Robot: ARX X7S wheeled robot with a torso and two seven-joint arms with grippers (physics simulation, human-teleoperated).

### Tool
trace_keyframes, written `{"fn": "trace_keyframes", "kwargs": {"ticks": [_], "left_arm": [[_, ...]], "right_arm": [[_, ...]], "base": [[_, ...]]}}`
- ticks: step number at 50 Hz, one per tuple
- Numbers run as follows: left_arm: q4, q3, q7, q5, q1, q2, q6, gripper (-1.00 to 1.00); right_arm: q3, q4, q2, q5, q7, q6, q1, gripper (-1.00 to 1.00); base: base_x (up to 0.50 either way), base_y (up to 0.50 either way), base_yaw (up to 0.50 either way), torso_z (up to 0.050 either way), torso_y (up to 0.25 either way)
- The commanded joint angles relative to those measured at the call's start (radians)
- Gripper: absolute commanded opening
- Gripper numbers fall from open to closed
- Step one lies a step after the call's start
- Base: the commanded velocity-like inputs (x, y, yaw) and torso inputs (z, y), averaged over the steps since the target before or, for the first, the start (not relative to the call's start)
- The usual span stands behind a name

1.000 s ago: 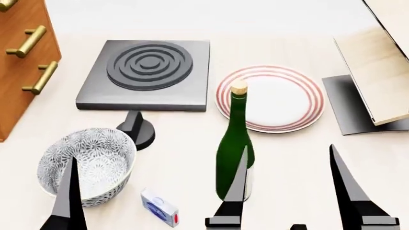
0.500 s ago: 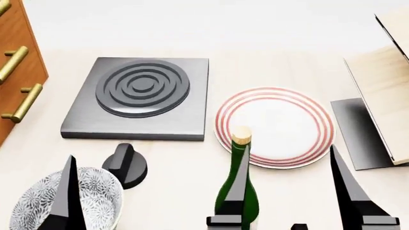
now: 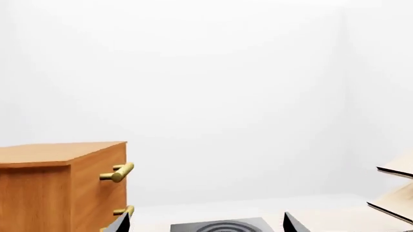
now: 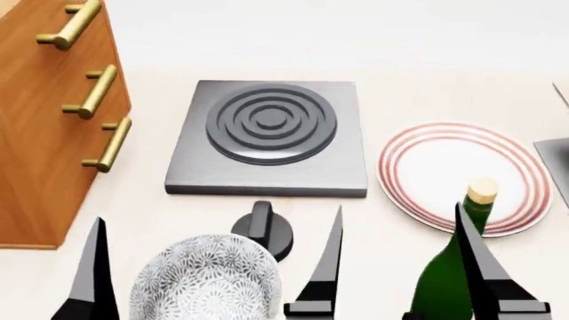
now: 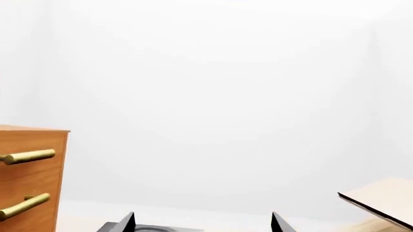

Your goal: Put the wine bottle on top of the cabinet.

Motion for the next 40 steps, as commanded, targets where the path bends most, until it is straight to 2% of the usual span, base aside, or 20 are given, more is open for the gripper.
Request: {"fn": "trace_keyframes", "kwargs": {"ticks": [1,10,16,17,18,40], "left_arm": [[0.000,0.001,-0.019,-0.020,-0.004,-0.012,-0.001,1.00],[0.005,0.003,-0.035,-0.034,-0.008,-0.021,-0.006,1.00],[-0.026,0.024,-0.040,-0.029,-0.003,-0.024,0.023,1.00],[-0.019,0.013,-0.043,-0.046,-0.001,-0.026,0.012,1.00],[-0.021,0.013,-0.044,-0.049,-0.001,-0.029,0.016,1.00],[-0.036,0.039,-0.090,-0.077,-0.007,-0.067,0.041,1.00]], "right_arm": [[-0.001,0.001,0.008,0.005,0.006,-0.002,-0.001,1.00],[0.001,-0.002,0.011,0.017,0.009,-0.005,-0.002,1.00],[0.022,-0.007,0.021,0.020,0.017,0.003,-0.002,1.00],[0.172,-0.068,0.079,0.045,0.027,0.153,0.148,1.00],[0.187,-0.074,0.082,0.049,0.026,0.229,0.166,1.00],[0.208,0.008,0.116,0.054,0.019,0.235,0.230,1.00]], "base": [[0.00,0.50,0.00,0.000,0.000],[0.00,0.50,0.00,0.000,0.000],[0.00,0.00,0.00,0.000,0.000],[0.00,0.00,0.00,0.000,0.000],[0.00,0.00,0.00,0.000,0.000],[0.00,0.00,0.00,0.000,0.000]]}}
